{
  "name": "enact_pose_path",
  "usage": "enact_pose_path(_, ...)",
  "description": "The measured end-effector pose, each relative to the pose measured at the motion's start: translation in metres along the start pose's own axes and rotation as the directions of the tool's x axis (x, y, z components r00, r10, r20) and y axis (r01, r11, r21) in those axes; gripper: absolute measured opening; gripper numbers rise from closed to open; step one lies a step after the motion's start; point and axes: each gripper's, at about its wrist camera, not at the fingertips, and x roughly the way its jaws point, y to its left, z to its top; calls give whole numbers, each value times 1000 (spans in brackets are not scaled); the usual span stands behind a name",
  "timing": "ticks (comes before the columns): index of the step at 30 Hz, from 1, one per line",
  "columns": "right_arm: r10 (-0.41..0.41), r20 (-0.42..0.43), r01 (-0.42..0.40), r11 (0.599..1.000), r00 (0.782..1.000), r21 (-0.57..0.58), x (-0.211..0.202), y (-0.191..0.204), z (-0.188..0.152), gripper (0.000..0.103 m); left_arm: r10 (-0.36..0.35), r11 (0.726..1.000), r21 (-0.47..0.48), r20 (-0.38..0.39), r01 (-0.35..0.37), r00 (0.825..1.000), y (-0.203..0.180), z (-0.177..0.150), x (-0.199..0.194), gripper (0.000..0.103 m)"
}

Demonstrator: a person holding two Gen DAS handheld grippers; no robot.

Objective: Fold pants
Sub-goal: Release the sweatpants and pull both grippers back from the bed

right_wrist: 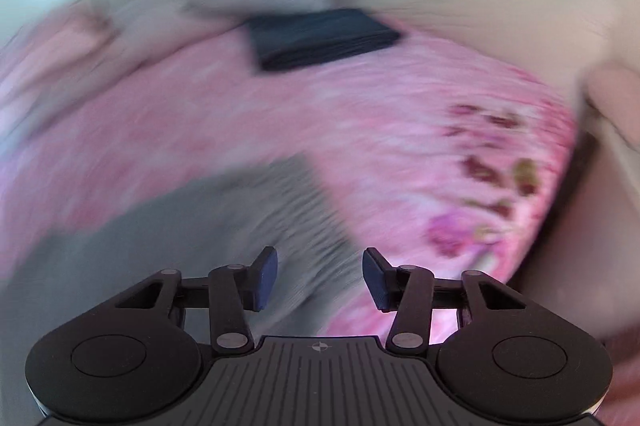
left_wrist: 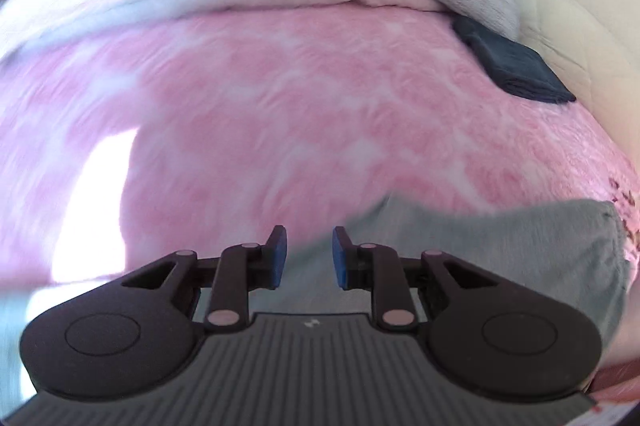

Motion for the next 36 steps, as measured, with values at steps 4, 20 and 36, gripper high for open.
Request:
enact_pose_path(4,7,-81,-8,1000,997,-11,13,20,-14,41,76,993,-84,-79,-83,994,27,-57,-40,19)
enact_pose_path(20,65,-161,-92,981,985,-169,-1,113,-42,41,430,869,-254,-35,-424,902,197,-97,-144,19)
enact_pose_path(36,53,-380,-143,967,923,-211,24,188,-86,44,375,875,-244,-208,-419,903,247,-121,-143,19)
